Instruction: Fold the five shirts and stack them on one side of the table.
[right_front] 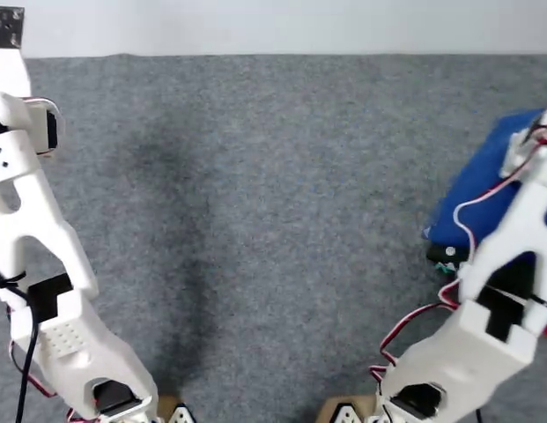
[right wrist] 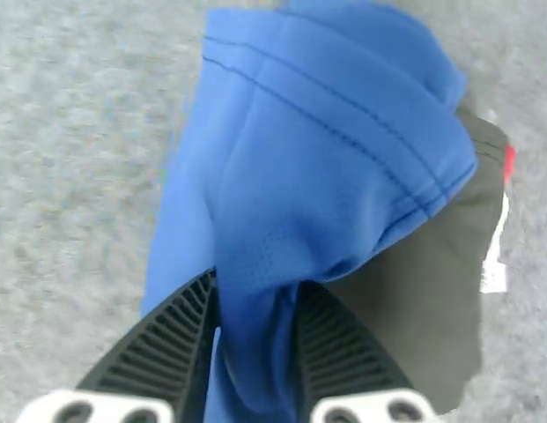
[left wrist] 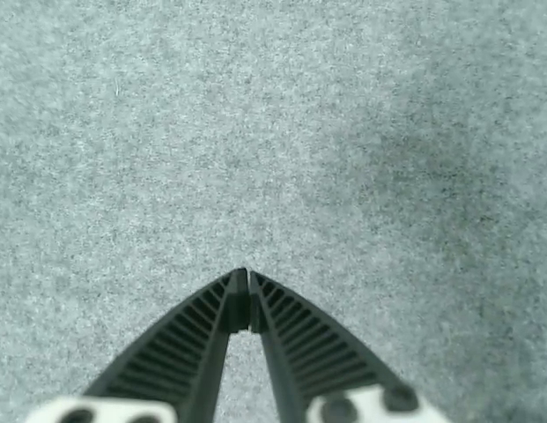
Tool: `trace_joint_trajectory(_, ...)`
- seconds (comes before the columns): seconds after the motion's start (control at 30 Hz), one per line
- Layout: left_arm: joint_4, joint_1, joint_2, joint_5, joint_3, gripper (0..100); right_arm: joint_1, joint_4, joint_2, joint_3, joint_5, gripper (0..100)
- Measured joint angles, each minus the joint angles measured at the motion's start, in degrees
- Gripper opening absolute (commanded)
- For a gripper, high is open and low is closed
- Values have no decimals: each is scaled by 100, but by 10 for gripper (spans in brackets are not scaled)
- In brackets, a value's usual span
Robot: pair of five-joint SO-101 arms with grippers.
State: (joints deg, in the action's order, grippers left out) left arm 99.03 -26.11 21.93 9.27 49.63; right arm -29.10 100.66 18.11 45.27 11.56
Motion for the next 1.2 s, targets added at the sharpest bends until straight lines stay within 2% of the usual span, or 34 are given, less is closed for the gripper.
trace_joint_trajectory(0.17, 0, 0, 0, 0, 0, 5, -554, -141, 695, 0, 431, 21)
trace_joint_trajectory(0.27, 0, 53, 0, 0, 0, 5, -862, -202, 1090, 0, 897, 158)
trace_joint_trajectory(0.37, 0, 105, 0, 0, 0, 5, -1099, -79, 1204, 0, 967, 330)
trace_joint_trajectory(0.47, 0, 167, 0, 0, 0, 5, -1231, 0, 1204, 237, 1020, 397)
trace_joint_trajectory(0.63, 0, 158, 0, 0, 0, 5, -1196, 0, 774, 563, 1231, 307)
trace_joint_trajectory(0.83, 0, 158, 0, 0, 0, 5, -747, 0, 466, 571, 1055, 0)
trace_joint_trajectory(0.93, 0, 158, 0, 0, 0, 5, -651, -53, 580, 571, 1046, 58)
trace_joint_trajectory(1.2, 0, 158, 0, 0, 0, 5, -879, -1292, 1837, 571, 1020, 9)
